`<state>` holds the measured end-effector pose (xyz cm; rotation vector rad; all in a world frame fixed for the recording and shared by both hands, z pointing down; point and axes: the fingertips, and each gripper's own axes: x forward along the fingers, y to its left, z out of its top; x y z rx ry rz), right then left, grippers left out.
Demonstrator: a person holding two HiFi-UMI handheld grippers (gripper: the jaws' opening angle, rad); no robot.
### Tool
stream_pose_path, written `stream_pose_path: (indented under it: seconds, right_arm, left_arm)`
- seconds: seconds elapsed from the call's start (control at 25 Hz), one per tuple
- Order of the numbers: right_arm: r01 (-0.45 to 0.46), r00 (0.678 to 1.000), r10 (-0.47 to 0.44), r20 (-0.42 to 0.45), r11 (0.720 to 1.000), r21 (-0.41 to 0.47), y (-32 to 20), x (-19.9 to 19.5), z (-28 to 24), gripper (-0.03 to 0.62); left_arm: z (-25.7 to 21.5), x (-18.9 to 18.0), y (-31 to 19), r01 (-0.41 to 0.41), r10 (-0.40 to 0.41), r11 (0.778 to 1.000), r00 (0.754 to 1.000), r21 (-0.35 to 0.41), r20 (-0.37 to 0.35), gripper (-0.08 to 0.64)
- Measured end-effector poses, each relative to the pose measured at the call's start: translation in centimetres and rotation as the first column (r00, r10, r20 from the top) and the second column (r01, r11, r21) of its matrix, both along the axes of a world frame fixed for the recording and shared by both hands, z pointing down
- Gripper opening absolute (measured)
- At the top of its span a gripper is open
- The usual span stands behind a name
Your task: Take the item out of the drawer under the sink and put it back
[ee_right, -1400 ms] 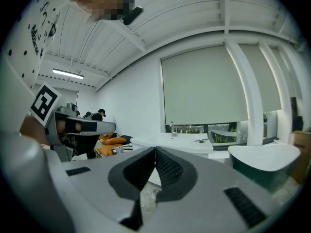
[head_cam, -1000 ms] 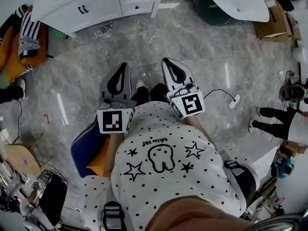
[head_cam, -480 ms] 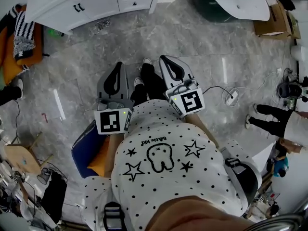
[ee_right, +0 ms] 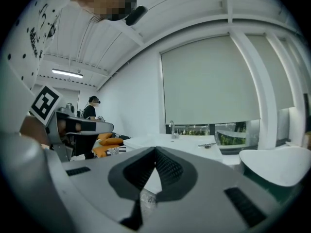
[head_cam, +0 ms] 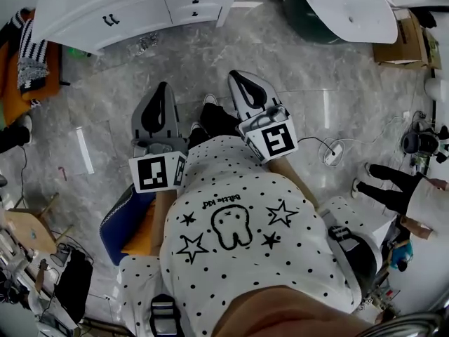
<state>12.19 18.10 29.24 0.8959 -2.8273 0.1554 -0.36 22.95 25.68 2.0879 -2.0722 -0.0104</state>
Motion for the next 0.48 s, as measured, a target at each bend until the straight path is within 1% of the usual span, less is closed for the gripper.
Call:
stream_pose_path:
  seconds: [0.12, 0.2, 0.32, 0.48]
  right_arm:
    - [0.003, 1.000, -0.003, 0.007, 1.000, -0.004, -2.8, 0.8, 0.0, 0.012]
    - [0.006, 1.000, -0.006, 0.007, 1.000, -0.001, -3.0, 1.0, -0.2, 0.012]
    - [0.014, 1.000, -0.014, 0.014, 1.000, -0.003, -2.8, 0.7, -0.4, 0.012]
    - [0.020, 1.000, -0.020, 0.024, 1.000, -0.015, -2.8, 0.3, -0.3, 0.012]
  left_arm:
    - [-0.1, 0.7, -2.6, 0.010, -0.010, 1.000, 1.000, 0.000, 0.001, 0.005]
    - [-0.4, 0.6, -2.6, 0.023, -0.023, 1.000, 1.000, 0.006, 0.005, 0.005]
    - [-0.8, -0.4, -2.2, 0.059, -0.059, 0.998, 0.998, 0.019, -0.003, 0.005]
    - [-0.9, -1.2, -2.2, 0.083, -0.083, 0.996, 0.997, 0.007, 0.002, 0.005]
